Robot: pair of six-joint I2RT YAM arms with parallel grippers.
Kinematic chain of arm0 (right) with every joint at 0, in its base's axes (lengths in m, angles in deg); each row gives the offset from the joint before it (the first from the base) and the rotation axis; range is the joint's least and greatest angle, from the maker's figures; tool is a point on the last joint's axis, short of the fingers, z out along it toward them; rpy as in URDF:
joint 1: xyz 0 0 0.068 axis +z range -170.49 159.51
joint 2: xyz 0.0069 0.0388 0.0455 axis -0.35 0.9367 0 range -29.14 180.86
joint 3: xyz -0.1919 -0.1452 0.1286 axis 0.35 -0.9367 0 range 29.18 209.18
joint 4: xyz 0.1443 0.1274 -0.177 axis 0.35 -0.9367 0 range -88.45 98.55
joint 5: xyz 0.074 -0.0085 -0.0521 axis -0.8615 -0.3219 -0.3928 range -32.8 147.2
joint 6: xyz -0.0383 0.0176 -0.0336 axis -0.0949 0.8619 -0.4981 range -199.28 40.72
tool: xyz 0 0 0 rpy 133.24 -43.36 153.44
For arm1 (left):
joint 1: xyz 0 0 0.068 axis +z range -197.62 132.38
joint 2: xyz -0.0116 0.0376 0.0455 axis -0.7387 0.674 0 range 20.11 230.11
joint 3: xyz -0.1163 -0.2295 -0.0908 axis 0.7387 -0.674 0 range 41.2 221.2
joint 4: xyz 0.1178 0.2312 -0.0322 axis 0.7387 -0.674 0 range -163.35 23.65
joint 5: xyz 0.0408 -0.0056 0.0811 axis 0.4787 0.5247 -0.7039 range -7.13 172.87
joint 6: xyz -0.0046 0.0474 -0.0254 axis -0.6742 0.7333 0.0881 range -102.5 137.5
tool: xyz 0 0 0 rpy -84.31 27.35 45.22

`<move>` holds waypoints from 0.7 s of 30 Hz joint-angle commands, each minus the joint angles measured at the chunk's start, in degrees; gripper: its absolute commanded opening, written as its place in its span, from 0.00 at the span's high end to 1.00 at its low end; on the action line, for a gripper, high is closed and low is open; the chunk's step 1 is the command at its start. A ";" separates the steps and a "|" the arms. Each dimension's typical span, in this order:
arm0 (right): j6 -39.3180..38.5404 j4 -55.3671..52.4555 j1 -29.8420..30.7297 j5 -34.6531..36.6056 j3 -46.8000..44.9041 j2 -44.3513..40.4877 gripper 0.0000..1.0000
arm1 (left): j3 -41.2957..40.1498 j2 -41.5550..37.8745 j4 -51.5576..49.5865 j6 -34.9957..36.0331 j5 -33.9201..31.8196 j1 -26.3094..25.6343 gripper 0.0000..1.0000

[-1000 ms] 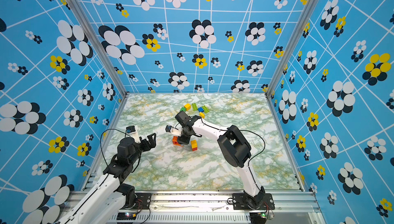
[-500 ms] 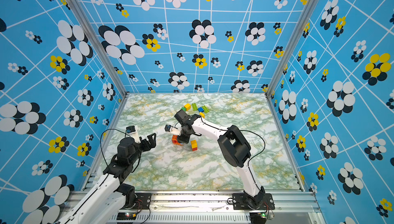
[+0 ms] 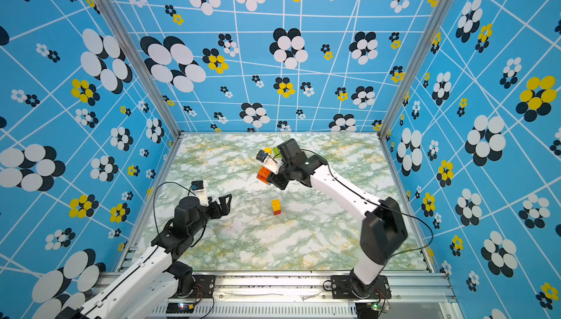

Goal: Assemble the letter p with lego
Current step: Pick up the lego brick from the center of the board, then adjust the lego brick at the center of the board.

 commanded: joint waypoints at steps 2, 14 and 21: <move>10.43 1.98 -1.77 3.64 -5.89 -4.75 0.79 | 3.80 4.93 0.03 -4.11 -4.95 -10.87 0.04; 22.43 0.13 -5.63 12.86 -14.17 -12.83 0.80 | 23.16 32.84 -7.79 -15.71 -12.40 -29.64 0.05; 26.24 1.10 -7.36 16.64 -17.20 -16.55 0.81 | 35.65 46.37 -18.49 -20.11 -15.74 -30.90 0.11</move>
